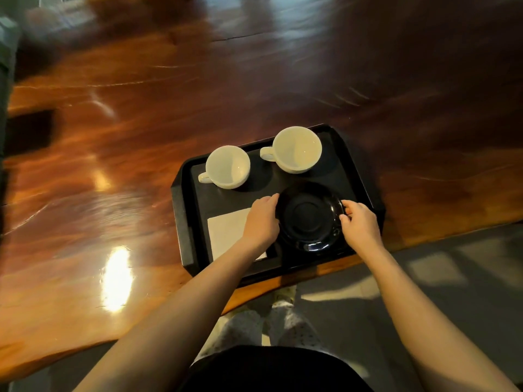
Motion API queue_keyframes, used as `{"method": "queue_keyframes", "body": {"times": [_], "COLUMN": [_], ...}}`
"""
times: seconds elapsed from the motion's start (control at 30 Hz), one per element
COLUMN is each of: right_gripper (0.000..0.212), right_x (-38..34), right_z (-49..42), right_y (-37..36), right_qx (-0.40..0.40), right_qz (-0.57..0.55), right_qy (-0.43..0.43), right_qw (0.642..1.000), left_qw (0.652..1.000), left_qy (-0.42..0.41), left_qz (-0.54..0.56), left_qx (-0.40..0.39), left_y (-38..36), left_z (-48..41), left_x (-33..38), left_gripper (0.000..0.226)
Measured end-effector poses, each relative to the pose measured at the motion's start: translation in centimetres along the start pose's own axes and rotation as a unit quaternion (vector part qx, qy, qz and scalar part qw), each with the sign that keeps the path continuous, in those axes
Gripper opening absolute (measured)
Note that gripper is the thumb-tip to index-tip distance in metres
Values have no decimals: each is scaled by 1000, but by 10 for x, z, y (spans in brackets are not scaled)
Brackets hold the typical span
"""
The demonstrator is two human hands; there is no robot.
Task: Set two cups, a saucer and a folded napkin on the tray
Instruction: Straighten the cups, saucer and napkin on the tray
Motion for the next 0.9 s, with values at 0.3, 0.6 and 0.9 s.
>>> {"method": "queue_keyframes", "body": {"times": [0.3, 0.6, 0.9], "right_gripper": [63, 92, 83], "right_x": [-26, -83, -84], "right_z": [-20, -78, -89], "right_y": [12, -13, 5], "right_qx": [-28, -99, -106], "right_qz": [74, -103, -134], "right_qy": [77, 109, 147], "right_qw": [994, 984, 974], "left_qw": [987, 959, 954], "left_qy": [81, 178, 158], "left_qz": [124, 216, 251], "left_qx": [56, 36, 39], "left_y": [19, 26, 15], "left_z": [-26, -64, -67], "left_x": [8, 6, 8], "left_gripper": [73, 83, 66]}}
Point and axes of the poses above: each hand's wrist, its own z-axis away from the middle knuckle, its own y-axis out of the back of the hand, x = y × z, the point moved 9 cm from there along -z, towards the middle knuckle, and after that the axes turned 2 degrees about y, right-handed, at the moved point
